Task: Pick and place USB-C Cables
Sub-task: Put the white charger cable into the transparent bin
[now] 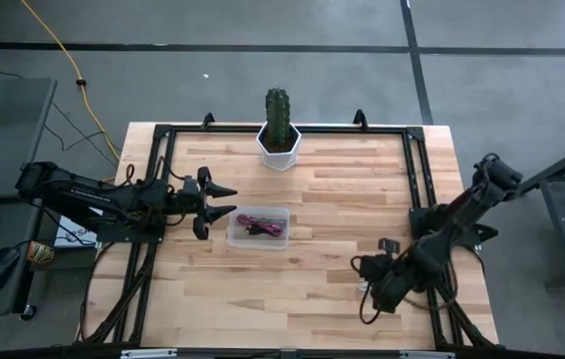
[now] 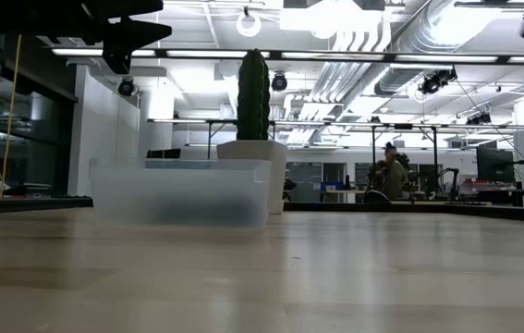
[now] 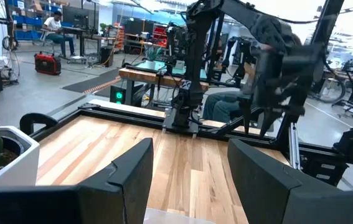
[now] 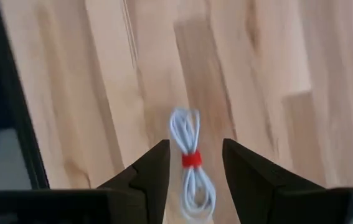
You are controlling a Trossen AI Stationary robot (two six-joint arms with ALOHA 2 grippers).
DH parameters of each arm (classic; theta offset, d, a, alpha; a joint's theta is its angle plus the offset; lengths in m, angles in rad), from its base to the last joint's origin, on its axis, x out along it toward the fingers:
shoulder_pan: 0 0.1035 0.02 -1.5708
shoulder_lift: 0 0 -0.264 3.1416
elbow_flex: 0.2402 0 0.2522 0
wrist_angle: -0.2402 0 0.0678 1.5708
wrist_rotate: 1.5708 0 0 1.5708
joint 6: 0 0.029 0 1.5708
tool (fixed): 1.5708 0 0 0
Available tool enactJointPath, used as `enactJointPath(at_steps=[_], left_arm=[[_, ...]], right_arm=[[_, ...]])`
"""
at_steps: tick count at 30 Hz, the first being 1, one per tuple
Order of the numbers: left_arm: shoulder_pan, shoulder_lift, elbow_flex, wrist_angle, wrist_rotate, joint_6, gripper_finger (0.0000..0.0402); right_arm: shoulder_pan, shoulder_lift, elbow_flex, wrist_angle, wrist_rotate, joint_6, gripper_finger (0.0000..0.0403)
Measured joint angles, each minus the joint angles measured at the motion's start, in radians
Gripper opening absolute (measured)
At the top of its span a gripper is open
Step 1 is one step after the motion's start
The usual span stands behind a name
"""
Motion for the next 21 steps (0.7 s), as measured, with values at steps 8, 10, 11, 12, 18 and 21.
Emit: enactJointPath(at_steps=[8,10,11,12,18,21], left_arm=[[0.0,0.0,0.0,0.0,0.0,0.0,0.0188],[0.0,0.0,0.0,0.0,0.0,0.0,0.0188],[0.0,0.0,0.0,0.0,0.0,0.0,0.0188],[0.0,0.0,0.0,0.0,0.0,0.0,0.0188],[0.0,0.0,0.0,0.0,0.0,-0.001,0.0188],[0.0,0.0,0.0,0.0,0.0,-0.01,0.0188]], right_arm=[[0.016,0.166,0.0,-0.023,-0.031,0.03,0.0138],[0.016,0.204,0.0,-0.023,-0.041,0.029,0.0138],[0.015,0.221,0.0,-0.024,-0.054,0.029,0.0138],[0.015,0.239,0.0,-0.025,-0.07,0.029,0.0138],[0.015,0.299,0.0,-0.019,-0.154,0.029,0.0138],[0.015,0.304,0.0,0.006,-0.154,0.029,0.0138]])
